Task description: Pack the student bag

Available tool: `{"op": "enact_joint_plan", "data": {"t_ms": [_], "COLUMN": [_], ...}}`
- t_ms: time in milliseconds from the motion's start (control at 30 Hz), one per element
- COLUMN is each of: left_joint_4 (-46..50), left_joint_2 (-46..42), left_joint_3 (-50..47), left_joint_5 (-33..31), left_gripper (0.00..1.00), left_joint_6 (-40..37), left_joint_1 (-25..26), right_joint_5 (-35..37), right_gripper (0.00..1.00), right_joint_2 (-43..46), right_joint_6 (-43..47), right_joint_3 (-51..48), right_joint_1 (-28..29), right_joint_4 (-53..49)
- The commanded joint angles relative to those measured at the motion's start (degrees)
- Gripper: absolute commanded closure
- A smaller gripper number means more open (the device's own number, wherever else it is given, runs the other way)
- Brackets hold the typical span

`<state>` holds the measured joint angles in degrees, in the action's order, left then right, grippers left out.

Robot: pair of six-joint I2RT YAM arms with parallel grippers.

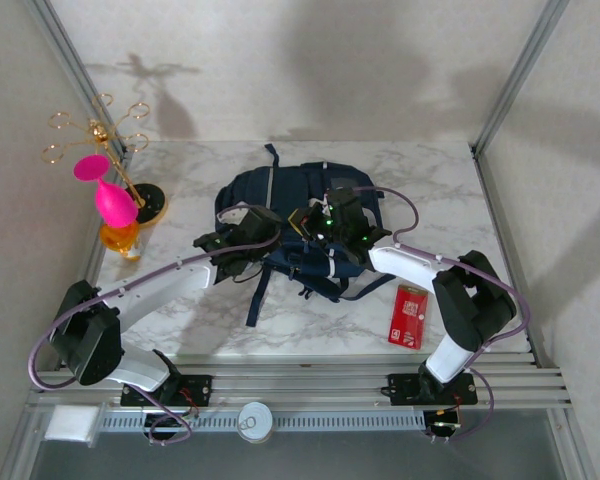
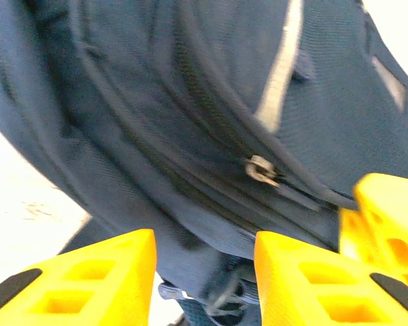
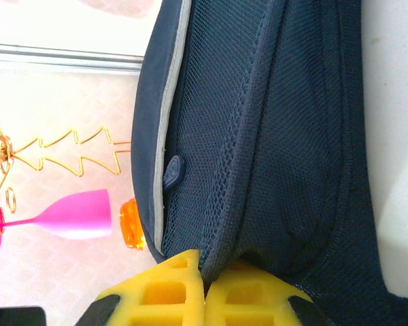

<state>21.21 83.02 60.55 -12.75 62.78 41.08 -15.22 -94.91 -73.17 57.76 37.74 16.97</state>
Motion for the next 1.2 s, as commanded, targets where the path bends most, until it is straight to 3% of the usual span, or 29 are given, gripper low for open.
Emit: {"op": "enact_joint_plan", "data": {"t_ms": [0,300,600,767,1167], "left_joint_4": [-1.9,-1.01,-0.19,0.73,10.37], "left_joint_2": [2.88,7.73,8.91,9.09,-2.77], "left_joint_3": [3.94,8.8,7.0,6.06,1.17], "left_joint_5": [0.78,-0.08,-2.16,-3.69,-8.74], "left_gripper": [0.56,0.53,0.56,0.54,0.54], "left_joint_6": [-0.52,-4.34,-6.98,-10.08,-6.09], "left_joint_1": [0.63,1.41,1.4,-1.01,-1.96], "right_joint_5": [-1.28,-2.58,-4.48,-6.16,-6.24], "right_gripper": [1.0,1.0,1.0,1.0,1.0], "right_joint_2": [2.54,2.32,1.76,1.97,3.04], "right_joint_6": [-1.07,-2.66,-4.65,-6.64,-6.2], "right_joint_3": [2.24,2.6,2.96,2.19,2.32], "right_joint_1": [-0.21,-0.21,-0.77,-1.09,-1.82], "right_joint_4": [6.69,7.11,8.21,10.16,9.46]}}
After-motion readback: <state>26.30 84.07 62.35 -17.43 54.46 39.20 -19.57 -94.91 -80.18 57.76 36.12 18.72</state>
